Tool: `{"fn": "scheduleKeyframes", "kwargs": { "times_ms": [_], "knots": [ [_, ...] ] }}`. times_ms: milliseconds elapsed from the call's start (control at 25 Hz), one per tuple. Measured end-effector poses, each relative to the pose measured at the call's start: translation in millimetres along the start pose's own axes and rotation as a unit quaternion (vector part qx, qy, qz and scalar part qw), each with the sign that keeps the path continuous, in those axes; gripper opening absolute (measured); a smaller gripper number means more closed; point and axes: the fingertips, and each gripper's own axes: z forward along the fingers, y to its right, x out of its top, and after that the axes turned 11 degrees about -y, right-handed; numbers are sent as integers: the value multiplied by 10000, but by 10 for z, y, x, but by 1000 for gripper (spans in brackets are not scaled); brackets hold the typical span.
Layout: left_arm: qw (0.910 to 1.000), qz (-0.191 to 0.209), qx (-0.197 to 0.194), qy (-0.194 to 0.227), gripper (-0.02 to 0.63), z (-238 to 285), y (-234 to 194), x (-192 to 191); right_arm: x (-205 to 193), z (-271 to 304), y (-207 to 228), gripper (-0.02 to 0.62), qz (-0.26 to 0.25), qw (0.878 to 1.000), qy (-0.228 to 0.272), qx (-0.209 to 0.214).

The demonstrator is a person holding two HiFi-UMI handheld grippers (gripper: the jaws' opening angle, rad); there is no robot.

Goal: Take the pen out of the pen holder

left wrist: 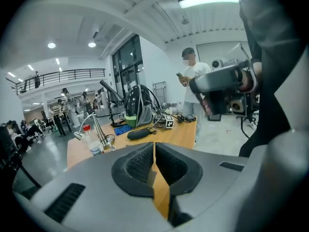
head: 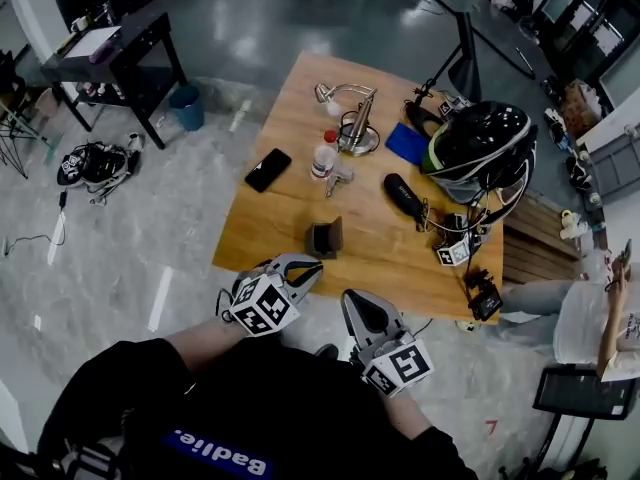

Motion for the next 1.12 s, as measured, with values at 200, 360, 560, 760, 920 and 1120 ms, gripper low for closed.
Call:
{"fn": "scheduleKeyframes", "kwargs": {
  "times_ms": [200, 360, 560, 760, 920, 1120],
  "knots": [
    [9971, 283, 111, -703, 12, 437, -107, -249, -63, -56, 292, 3, 71, 9999, -117, -64],
    [9895, 566, 184, -1321, 80, 741, -96, -437, -50, -133, 455, 3, 12, 9998, -184, -35],
    [9797, 762, 301, -1829, 109, 1024, -111, -591, -69, -243, 627, 3, -28, 9996, -274, 3],
    [9740, 867, 298, -2070, 109, 1191, -153, -672, -71, -270, 740, 3, -104, 9996, -259, 83],
    [9711, 905, 299, -2190, 106, 1235, -168, -708, -84, -274, 782, 3, -47, 9994, -332, 108],
    [9700, 844, 373, -2248, 66, 1202, -247, -731, -115, -270, 778, 3, 42, 9989, -445, 130]
  ]
}}
